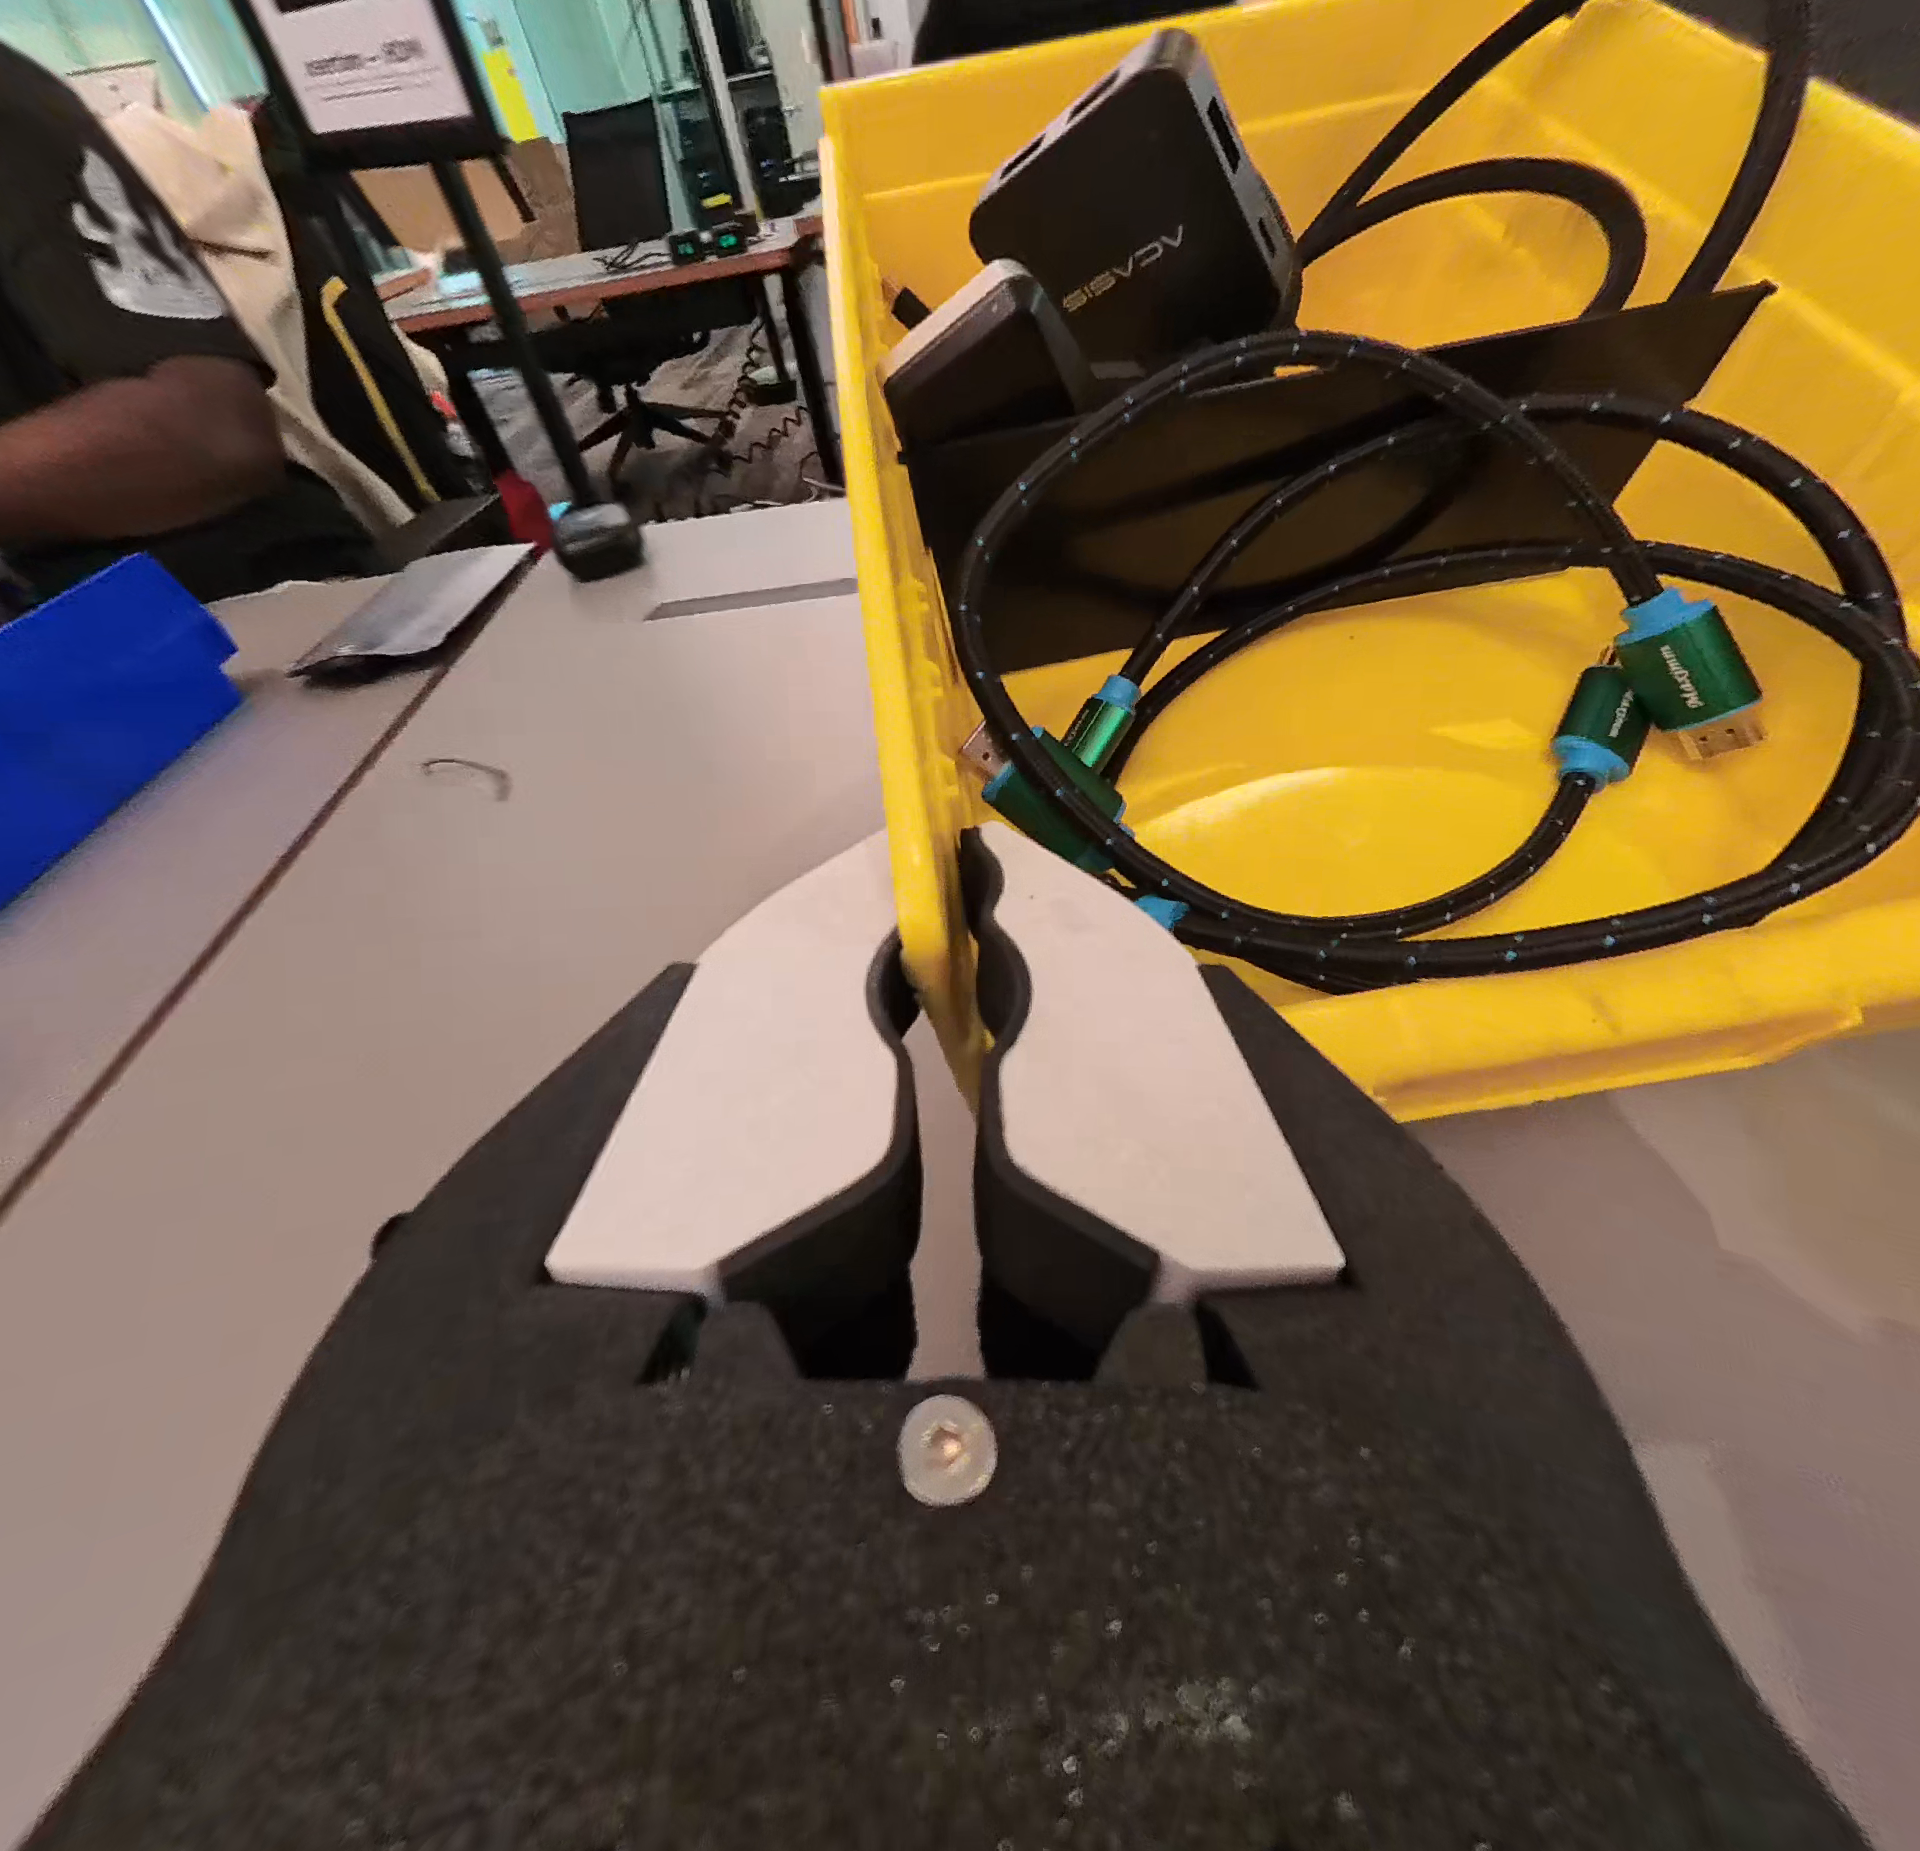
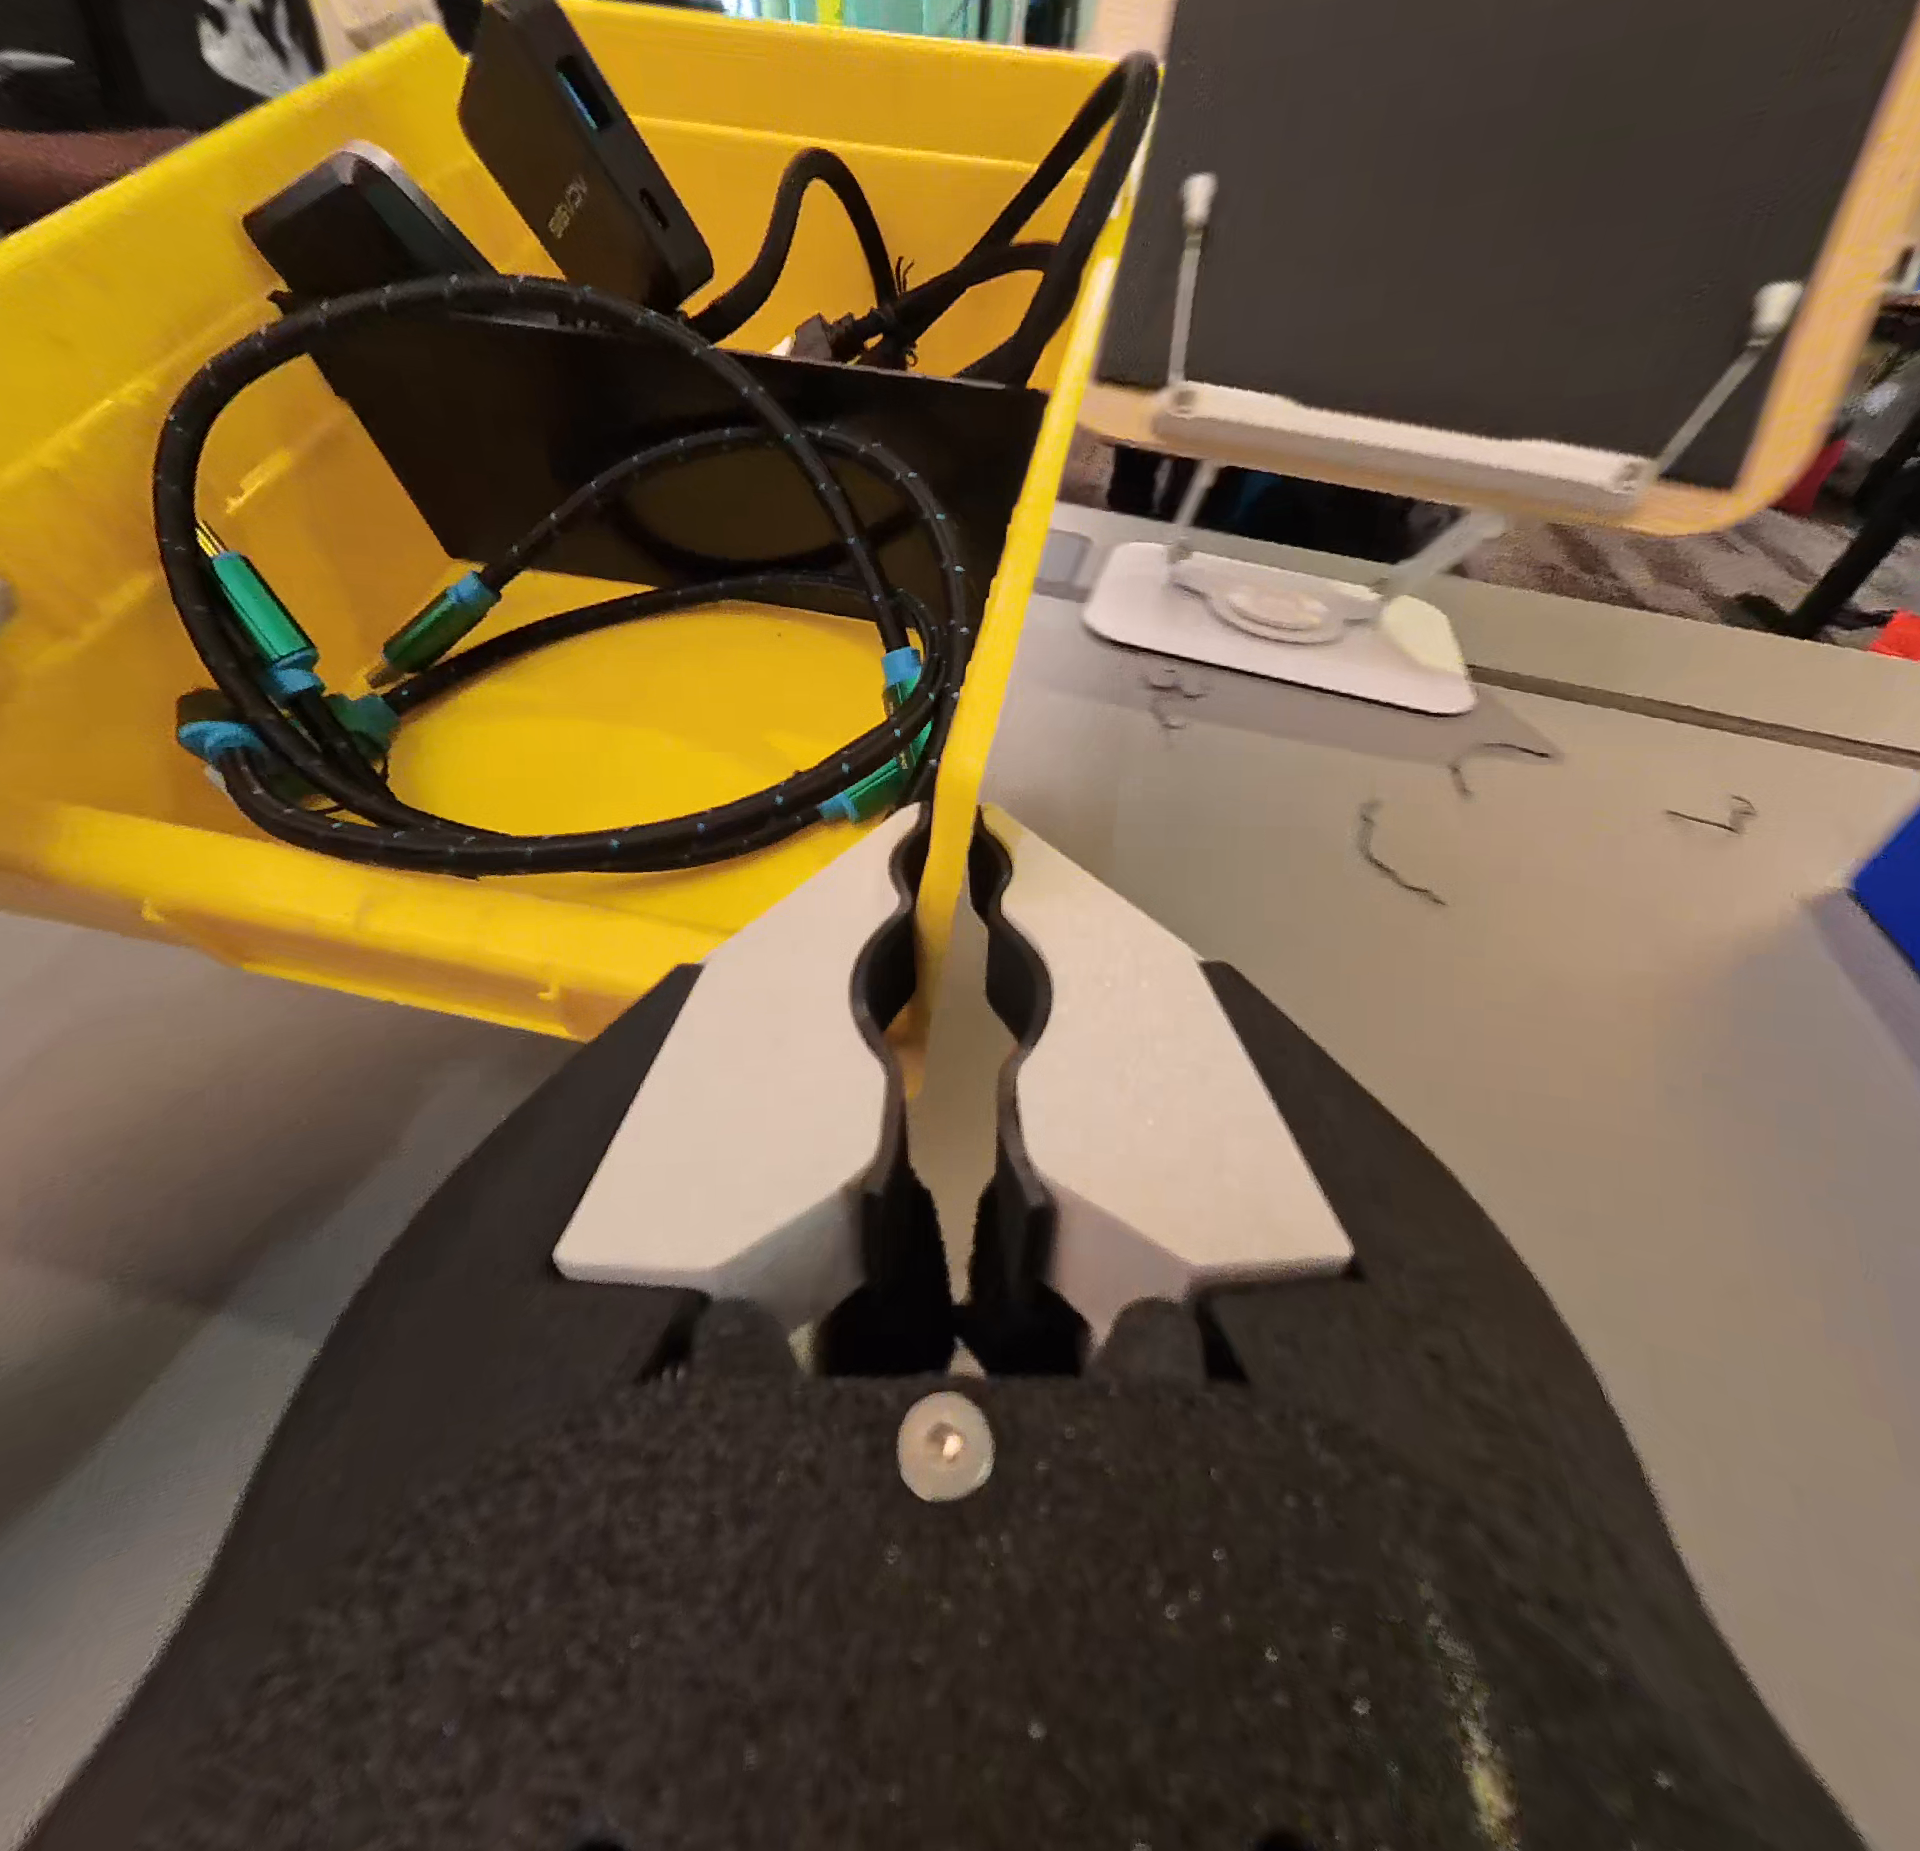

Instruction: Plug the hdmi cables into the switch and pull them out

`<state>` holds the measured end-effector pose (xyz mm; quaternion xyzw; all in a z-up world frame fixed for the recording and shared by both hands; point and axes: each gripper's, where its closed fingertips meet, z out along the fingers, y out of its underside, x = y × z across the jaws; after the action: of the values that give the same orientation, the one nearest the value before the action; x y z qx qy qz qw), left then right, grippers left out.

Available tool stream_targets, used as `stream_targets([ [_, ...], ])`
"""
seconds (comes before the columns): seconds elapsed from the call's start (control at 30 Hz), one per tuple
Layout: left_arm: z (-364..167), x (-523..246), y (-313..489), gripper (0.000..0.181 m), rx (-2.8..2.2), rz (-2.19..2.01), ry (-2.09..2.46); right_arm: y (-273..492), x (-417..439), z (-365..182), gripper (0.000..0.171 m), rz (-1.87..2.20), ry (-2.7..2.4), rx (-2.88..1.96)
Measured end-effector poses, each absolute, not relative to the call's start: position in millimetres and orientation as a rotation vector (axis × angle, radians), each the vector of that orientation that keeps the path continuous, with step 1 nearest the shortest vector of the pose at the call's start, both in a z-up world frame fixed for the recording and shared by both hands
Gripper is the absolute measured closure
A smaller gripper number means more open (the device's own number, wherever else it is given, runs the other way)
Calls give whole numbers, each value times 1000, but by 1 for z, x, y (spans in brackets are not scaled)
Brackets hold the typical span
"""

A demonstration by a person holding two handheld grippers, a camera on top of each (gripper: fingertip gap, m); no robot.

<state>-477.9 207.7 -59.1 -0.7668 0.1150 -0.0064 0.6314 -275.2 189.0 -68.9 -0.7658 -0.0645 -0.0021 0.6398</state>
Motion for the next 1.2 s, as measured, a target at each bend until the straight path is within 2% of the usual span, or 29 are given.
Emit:
stream_targets([
  [0.27, -93, -563, 243, 178, -1915, -118, 207, 231, -368, -111, 166, 73, -181, -1919],
  [0.37, -124, -579, 251, 177, -2038, -82, 167, 236, -384, -140, 164, 145, -180, -2015],
  [0.6, -123, -584, 258, 179, -2010, -100, 125, 223, -399, -133, 151, 383, -298, -2009],
  [0.77, -122, -586, 259, 177, -1985, -94, 116, 155, -400, -112, 140, 744, -635, -1975],
  [0.9, -108, -589, 252, 173, -1934, -5, 153, 115, -332, -109, 137, 757, -779, -1931],
  [1.07, -44, -570, 211, 175, -1732, 105, 194, 90, -203, -105, 134, 824, -588, -1903],
  [1.13, -47, -545, 192, 173, -1738, 27, 206, 79, -153, -104, 130, 897, -485, -1817],
  [1.2, -74, -503, 167, 165, -1803, -188, 255, 74, -106, -108, 128, 812, -398, -1833],
])
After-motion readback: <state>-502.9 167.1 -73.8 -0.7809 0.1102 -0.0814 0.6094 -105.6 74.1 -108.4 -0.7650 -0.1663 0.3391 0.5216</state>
